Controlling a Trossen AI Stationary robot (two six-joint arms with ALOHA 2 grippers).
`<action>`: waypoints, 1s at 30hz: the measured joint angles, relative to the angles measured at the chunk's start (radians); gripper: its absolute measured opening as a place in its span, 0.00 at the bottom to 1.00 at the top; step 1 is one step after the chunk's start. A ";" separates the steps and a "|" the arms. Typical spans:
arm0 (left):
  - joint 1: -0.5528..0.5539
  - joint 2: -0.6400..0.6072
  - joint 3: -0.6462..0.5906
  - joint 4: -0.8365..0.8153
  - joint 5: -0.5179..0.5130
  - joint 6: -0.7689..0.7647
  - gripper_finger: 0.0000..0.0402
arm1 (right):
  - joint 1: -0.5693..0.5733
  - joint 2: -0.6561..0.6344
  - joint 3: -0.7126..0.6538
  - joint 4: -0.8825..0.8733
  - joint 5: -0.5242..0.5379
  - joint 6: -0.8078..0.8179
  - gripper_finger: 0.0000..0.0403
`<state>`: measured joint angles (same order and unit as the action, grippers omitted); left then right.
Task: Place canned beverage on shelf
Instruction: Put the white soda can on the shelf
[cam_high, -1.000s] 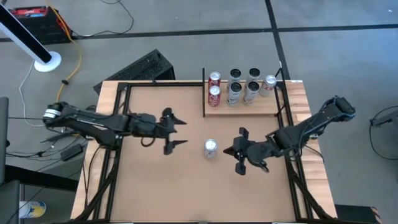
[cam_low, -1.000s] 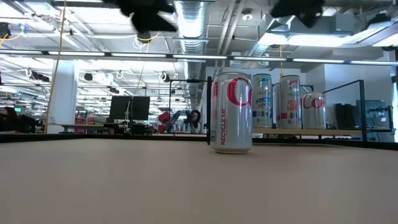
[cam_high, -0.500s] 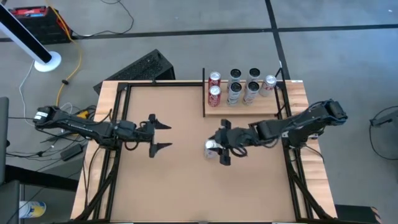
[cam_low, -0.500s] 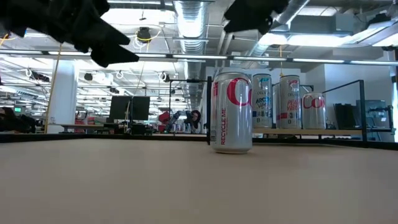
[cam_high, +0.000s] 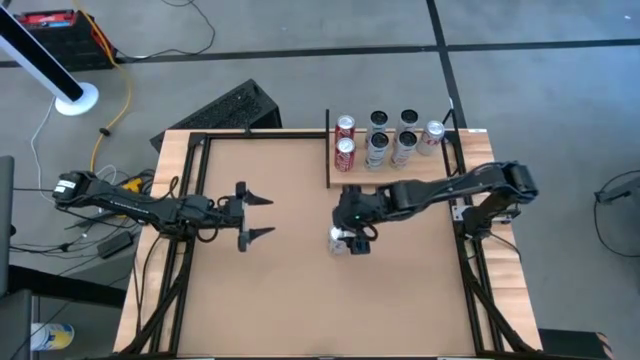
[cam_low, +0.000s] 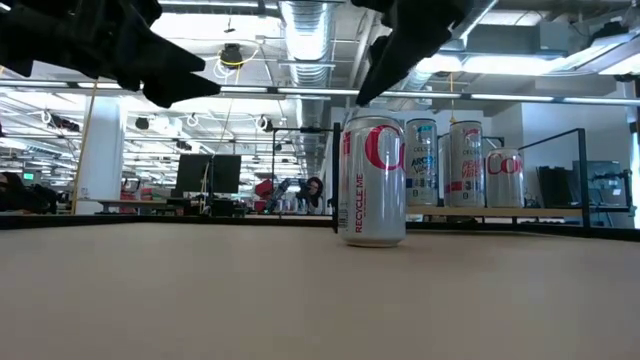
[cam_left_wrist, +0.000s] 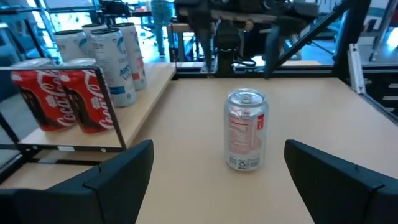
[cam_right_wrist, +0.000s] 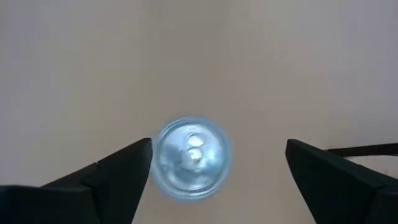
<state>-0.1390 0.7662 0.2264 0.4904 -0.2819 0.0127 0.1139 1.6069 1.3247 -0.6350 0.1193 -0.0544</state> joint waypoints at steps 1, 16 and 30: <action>0.000 0.000 0.000 0.001 -0.008 0.006 0.86 | 0.000 0.006 0.000 -0.004 -0.016 -0.009 0.97; 0.001 0.000 0.000 0.004 -0.060 0.026 0.86 | 0.001 0.036 -0.009 -0.020 -0.075 -0.090 0.96; 0.001 0.000 0.000 0.045 -0.059 0.028 0.86 | 0.005 0.085 -0.043 0.021 -0.079 -0.111 0.96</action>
<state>-0.1379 0.7666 0.2264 0.5354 -0.3408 0.0410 0.1192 1.6915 1.2816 -0.6138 0.0402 -0.1658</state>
